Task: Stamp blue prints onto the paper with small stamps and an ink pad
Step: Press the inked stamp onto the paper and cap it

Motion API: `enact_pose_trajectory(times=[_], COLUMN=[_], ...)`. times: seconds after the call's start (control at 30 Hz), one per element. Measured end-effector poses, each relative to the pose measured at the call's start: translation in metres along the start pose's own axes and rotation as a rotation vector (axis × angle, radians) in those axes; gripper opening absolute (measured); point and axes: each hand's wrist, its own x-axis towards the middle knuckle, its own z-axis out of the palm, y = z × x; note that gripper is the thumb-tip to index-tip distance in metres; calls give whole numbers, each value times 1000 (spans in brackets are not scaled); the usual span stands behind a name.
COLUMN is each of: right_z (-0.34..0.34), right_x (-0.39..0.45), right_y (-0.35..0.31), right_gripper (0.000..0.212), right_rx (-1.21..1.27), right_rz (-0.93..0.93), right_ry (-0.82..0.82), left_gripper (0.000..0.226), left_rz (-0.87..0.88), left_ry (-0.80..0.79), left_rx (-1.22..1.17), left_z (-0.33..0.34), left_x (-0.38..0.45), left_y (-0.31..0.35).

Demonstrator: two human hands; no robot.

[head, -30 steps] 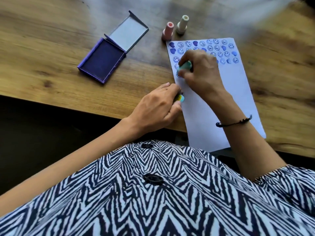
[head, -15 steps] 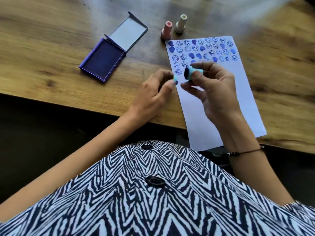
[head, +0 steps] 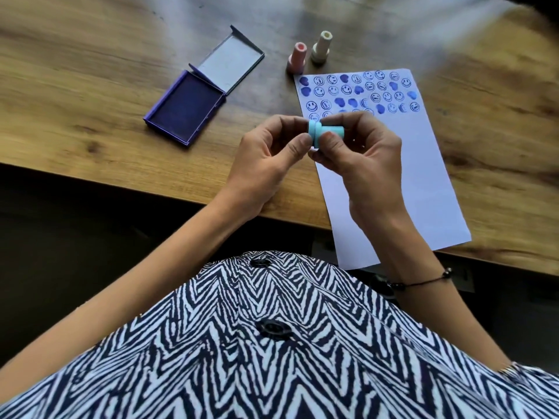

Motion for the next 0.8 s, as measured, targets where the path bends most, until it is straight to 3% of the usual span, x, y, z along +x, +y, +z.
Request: enact_pose_trajectory(times=[0.23,0.47,0.57,0.63,0.7,0.8], right_z=[7,9,10,12,13,18], right_x=[1,1,5,9,13,14], right_y=[-3,2,8,13,17,21], right_gripper=[15,18,19,17,10,14], right_rx=[192,121,120,-18,-409,-879], right_rz=[166,49,100,116,-10,-261], right_ry=[-11,-39,-79,-95,-134,-211], left_gripper=[21,16,15,17,20,22], left_rz=[30,-22,-16,-41,-96,-153], left_ry=[9,26,9,-40,-34,60], left_rx=[134,146,261,483,639,553], left_z=[-5,-7,-13,-20,-28,-36], left_x=[-5,-5,-3,2,8,13], left_y=[7,11,11,11,9,10])
